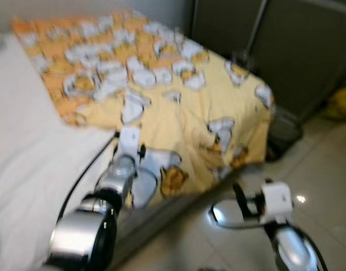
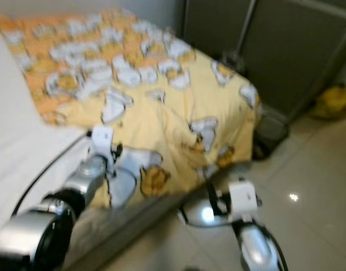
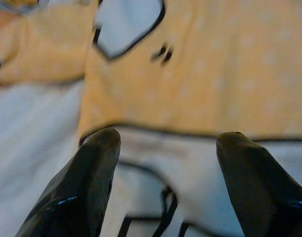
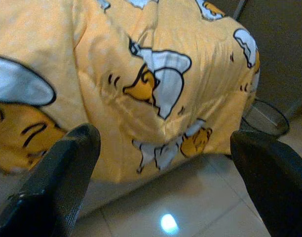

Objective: Clean up the room

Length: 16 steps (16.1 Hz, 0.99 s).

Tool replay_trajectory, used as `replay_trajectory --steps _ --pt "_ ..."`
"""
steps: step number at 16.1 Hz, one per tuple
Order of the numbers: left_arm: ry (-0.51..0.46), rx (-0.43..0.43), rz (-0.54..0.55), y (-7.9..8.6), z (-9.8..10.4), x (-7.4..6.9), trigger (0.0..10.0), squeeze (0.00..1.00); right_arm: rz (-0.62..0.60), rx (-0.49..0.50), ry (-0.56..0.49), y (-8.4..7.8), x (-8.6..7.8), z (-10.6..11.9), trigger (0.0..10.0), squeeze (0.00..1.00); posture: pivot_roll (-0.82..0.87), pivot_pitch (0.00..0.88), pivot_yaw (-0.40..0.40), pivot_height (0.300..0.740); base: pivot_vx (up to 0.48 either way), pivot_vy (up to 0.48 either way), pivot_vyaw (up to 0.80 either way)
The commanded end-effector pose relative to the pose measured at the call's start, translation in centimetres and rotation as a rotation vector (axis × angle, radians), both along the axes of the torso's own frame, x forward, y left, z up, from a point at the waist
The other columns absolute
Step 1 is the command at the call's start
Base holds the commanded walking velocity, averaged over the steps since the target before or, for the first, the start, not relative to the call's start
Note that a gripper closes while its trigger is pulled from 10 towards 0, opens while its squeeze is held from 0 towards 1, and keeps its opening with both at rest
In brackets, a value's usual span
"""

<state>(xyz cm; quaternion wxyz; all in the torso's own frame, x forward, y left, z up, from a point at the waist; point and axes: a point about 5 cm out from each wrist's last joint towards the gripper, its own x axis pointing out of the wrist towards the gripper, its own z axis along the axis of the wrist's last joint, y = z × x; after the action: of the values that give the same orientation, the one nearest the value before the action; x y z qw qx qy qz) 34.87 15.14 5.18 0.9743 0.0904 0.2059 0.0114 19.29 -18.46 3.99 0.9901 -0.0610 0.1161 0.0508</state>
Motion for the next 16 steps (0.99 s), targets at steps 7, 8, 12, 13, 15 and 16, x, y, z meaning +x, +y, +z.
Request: replay_trajectory --steps 7,8,12,13,15,16 --pt "0.012 0.097 0.081 2.7 -0.9 -0.9 10.0 0.00 0.014 0.002 0.058 0.4 -3.0 0.4 10.0 0.00 -0.21 0.143 -0.046 0.740 0.000 0.000 0.00" --pt "0.012 0.097 0.081 2.7 -0.9 -0.9 10.0 0.00 0.014 0.002 0.058 0.4 -3.0 0.4 10.0 0.00 -0.21 0.143 -0.046 0.740 0.000 0.000 0.00" --pt "0.037 0.064 0.128 3.7 -1.7 -1.6 10.0 0.00 0.045 -0.005 0.100 0.3 -4.3 0.6 10.0 0.00 -0.21 0.162 -0.077 0.740 0.000 0.000 0.00" --pt "0.052 0.096 0.133 3.8 -1.8 -1.8 10.0 0.00 0.048 -0.005 0.097 0.3 -4.2 0.8 10.0 0.00 -0.20 0.161 -0.087 0.740 0.000 0.000 0.00" --pt "0.057 0.084 0.177 3.8 -2.1 -2.0 10.0 0.00 0.057 -0.008 0.066 0.2 -3.9 2.3 10.0 0.00 -0.22 0.163 -0.115 0.740 0.000 0.000 0.00" --pt "0.057 0.071 0.177 3.6 -2.1 -2.0 10.0 0.00 0.063 -0.012 0.068 0.1 -3.9 2.4 10.0 0.00 -0.22 0.161 -0.120 0.740 0.000 0.000 0.00"
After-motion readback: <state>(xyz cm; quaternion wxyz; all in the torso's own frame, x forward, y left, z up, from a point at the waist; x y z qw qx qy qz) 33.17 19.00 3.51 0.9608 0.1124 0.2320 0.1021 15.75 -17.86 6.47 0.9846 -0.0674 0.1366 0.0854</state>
